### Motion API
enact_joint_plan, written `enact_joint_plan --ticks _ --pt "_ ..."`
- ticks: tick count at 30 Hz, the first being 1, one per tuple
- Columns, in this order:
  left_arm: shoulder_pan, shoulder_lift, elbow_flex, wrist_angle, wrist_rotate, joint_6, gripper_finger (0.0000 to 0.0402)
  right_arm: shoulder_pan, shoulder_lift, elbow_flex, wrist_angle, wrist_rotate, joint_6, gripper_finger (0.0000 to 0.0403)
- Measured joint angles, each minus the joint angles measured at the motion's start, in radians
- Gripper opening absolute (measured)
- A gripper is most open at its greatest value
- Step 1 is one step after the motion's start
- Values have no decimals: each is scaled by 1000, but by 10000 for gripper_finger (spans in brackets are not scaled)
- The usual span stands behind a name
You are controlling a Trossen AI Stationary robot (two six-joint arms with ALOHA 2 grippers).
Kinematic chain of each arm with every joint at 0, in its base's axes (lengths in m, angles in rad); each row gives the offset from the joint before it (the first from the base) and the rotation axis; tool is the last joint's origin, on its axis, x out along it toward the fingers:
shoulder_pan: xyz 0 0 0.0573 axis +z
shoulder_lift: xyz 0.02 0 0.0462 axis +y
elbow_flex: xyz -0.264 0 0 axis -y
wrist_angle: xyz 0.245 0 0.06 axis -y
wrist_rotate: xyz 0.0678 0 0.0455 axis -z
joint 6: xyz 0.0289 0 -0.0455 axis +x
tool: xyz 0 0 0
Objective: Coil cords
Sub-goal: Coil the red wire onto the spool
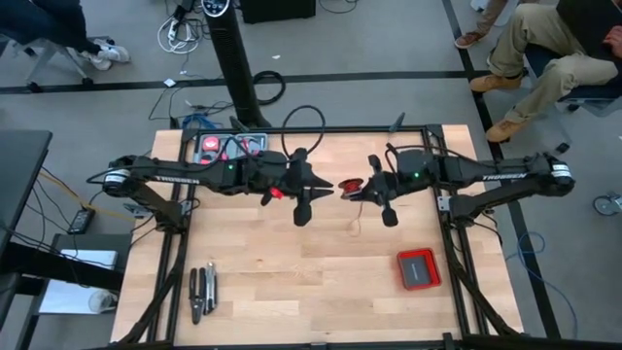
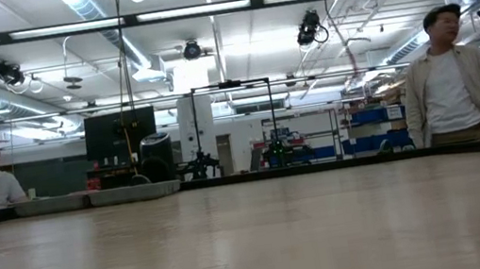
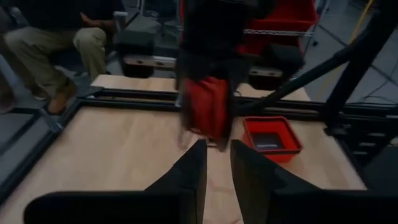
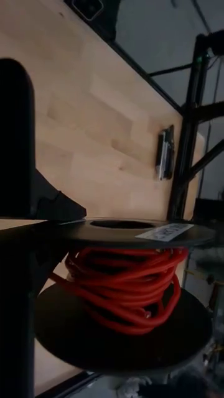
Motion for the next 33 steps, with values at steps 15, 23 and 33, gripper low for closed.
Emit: enact_joint_plan --ticks 15,23,33 --pt "0 10 4 32 -70 90 120 70 2 0 50 94 -81 0" --pt "-1 11 4 76 -102 151 132 70 15 0 123 90 -124 0" --pt "-1 10 26 69 -102 177 132 56 77 0 188 87 -138 0"
